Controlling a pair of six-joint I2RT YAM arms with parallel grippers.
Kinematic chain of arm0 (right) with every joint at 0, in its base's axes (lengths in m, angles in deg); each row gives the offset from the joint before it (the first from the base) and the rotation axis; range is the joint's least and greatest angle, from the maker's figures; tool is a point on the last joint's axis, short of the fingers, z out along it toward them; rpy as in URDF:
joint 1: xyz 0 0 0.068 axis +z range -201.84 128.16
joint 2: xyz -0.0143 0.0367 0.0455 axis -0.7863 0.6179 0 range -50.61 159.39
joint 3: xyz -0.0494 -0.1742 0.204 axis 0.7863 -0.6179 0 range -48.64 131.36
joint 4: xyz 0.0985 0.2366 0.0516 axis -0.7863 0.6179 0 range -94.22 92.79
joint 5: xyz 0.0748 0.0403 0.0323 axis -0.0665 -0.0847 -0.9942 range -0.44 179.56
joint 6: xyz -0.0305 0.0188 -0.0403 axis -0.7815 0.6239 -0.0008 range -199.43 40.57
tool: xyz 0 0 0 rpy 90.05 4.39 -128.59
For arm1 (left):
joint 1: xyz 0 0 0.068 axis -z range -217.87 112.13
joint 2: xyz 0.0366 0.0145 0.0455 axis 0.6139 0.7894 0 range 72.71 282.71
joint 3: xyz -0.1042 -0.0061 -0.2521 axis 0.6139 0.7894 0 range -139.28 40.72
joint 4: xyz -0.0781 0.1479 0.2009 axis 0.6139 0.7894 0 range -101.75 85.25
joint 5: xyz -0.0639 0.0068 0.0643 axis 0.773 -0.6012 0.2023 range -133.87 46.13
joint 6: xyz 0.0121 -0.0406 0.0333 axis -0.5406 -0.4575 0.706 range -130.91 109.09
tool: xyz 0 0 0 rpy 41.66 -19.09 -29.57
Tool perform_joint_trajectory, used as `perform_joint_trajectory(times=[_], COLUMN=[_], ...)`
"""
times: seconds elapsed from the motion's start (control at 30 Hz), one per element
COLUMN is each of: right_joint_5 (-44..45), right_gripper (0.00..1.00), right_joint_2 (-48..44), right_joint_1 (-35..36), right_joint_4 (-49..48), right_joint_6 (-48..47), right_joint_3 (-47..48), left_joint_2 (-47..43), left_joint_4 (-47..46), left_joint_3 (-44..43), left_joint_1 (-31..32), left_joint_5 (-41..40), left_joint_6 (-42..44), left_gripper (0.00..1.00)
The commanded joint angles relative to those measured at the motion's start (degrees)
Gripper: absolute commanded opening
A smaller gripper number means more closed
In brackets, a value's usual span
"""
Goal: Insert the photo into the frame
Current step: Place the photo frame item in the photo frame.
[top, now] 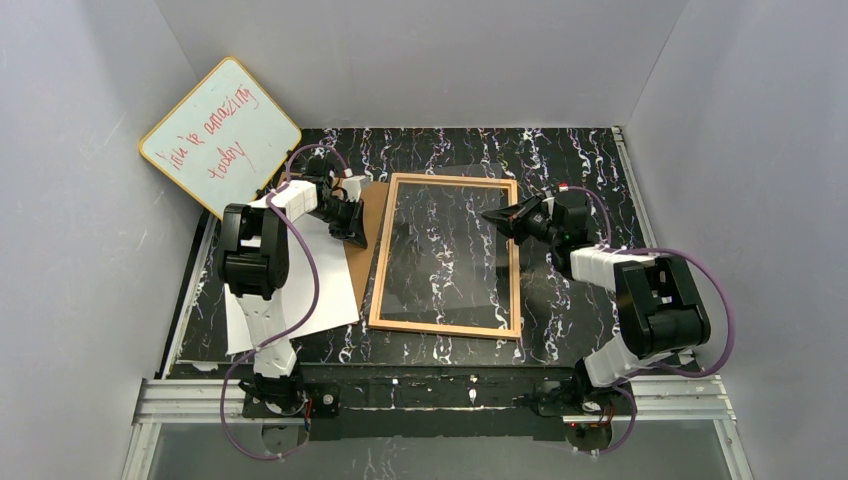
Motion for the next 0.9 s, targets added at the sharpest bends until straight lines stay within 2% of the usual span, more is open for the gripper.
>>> perform_joint_trajectory(times=[0.0,0.5,0.87], right_joint_5=[-1.94,-7.18,-8.48], right_gripper=[0.01,0.01,0.01], right_joint_2=[1.76,5.79,7.24], right_joint_1=[-1.48,-4.53,-5.49], right_joint_4=[-0.35,-0.22,-1.00], right_joint_6=[-4.58,-10.68,-9.82], right_joint_3=[1.10,0.68,-0.21], left_joint_2=[-0.38,-0.58,-0.58], left_joint_4=[0.88,0.98,1.46], left_joint_3=[0.73,0.12,-0.83], left_joint_1=[1.05,2.37,2.72], left_joint_5=[-0.53,-0.80,-1.50], left_joint_6=[0.68,0.68,1.19], left_gripper=[0.00,0.00,0.00])
